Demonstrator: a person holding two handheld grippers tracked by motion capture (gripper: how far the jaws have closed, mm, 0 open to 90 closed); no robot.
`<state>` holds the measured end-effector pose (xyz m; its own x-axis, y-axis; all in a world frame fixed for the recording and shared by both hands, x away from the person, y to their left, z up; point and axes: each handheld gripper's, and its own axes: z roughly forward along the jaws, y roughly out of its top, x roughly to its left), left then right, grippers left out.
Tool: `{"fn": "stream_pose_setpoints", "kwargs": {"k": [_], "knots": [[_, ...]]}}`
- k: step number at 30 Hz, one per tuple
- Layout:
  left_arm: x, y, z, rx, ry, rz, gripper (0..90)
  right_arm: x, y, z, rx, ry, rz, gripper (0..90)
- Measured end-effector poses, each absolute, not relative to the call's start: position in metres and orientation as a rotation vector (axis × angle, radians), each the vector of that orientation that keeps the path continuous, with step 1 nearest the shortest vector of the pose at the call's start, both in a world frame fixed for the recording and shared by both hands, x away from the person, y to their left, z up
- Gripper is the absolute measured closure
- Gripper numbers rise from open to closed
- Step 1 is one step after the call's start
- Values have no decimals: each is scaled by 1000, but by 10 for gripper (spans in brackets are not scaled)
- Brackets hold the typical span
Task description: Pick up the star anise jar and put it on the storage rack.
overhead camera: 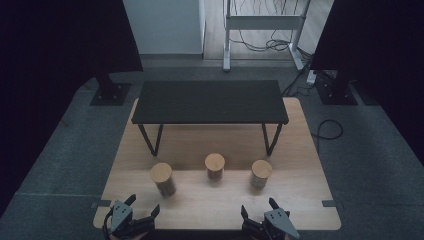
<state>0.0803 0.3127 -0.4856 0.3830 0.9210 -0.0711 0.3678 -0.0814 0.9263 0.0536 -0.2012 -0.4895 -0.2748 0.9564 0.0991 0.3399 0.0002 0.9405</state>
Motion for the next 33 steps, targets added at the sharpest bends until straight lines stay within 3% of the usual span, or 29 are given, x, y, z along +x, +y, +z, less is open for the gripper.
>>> {"fn": "stream_pose_setpoints", "kwargs": {"k": [22,33], "knots": [[81,315,-485,1662,1134,652,54,57,-195,-489,1289,1713,1275,46],[79,301,-484,1687,1126,712,39,60,-200,-489,1309,1736,1315,42]]}}
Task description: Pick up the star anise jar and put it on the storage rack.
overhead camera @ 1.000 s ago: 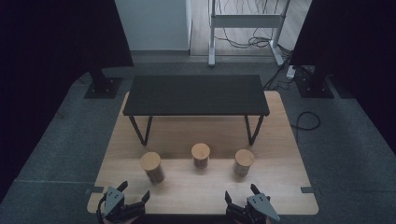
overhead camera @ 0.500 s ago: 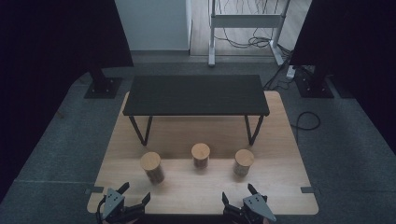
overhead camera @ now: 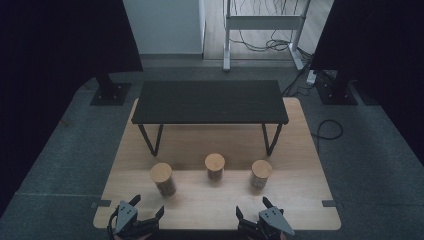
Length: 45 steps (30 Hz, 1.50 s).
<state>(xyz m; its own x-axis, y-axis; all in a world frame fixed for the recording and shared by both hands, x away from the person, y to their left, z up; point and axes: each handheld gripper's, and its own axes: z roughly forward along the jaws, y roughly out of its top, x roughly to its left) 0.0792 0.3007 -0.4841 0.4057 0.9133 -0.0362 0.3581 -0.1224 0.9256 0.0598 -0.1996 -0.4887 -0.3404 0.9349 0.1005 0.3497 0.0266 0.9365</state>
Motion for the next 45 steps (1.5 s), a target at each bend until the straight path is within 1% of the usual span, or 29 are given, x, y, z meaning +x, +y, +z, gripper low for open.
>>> {"fn": "stream_pose_setpoints", "kwargs": {"k": [4,11,16,21,28,31,35,45], "knots": [[79,292,-482,1692,1120,754,33,60,-198,-489,1317,1727,1314,34],[87,285,-480,1706,1106,755,33,62,-197,-489,1328,1729,1314,36],[92,278,-479,1698,1100,779,35,67,-203,-489,1390,1745,1366,38],[97,278,-478,1680,1098,796,40,65,-201,-489,1379,1745,1357,41],[107,288,-477,1634,1118,774,55,65,-199,-489,1366,1757,1348,44],[113,288,-474,1649,1115,772,59,65,-199,-489,1363,1765,1349,46],[119,287,-473,1650,1115,763,42,65,-198,-489,1360,1772,1349,49],[133,284,-470,1671,1098,758,71,65,-198,-489,1354,1780,1349,50]]}}
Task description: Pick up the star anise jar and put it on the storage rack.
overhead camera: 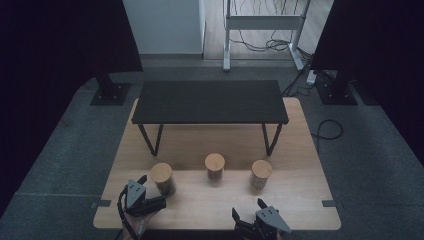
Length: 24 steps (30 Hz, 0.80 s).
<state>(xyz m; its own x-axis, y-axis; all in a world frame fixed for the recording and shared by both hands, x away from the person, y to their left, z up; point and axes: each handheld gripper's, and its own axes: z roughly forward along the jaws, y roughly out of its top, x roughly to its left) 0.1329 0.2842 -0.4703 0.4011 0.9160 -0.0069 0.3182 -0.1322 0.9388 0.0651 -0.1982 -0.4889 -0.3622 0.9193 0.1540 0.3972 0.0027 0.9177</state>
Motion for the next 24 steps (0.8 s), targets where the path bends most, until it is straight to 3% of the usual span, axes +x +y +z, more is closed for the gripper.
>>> {"fn": "stream_pose_setpoints", "kwargs": {"k": [17,24], "knots": [[150,280,-466,1697,1081,766,75,64,-197,-489,1353,1780,1340,51],[158,282,-468,1711,1056,726,124,64,-197,-489,1351,1784,1337,51]]}}
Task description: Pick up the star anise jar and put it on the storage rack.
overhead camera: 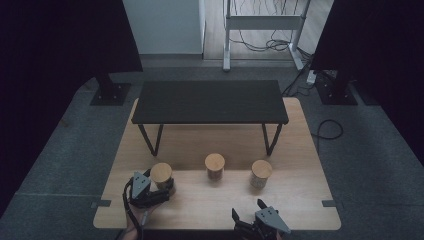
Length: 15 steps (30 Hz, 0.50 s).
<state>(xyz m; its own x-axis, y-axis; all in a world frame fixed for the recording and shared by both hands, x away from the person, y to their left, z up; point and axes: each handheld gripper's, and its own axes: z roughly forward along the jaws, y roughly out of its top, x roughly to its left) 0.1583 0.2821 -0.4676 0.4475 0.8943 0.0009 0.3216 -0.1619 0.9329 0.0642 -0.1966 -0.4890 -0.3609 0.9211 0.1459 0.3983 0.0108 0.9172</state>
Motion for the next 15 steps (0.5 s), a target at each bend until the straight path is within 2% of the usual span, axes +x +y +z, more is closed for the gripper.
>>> {"fn": "stream_pose_setpoints", "kwargs": {"k": [8,15], "knots": [[165,284,-473,1725,1045,688,248,64,-197,-489,1351,1785,1338,52],[162,282,-476,1721,1040,709,264,64,-196,-489,1348,1790,1337,54]]}}
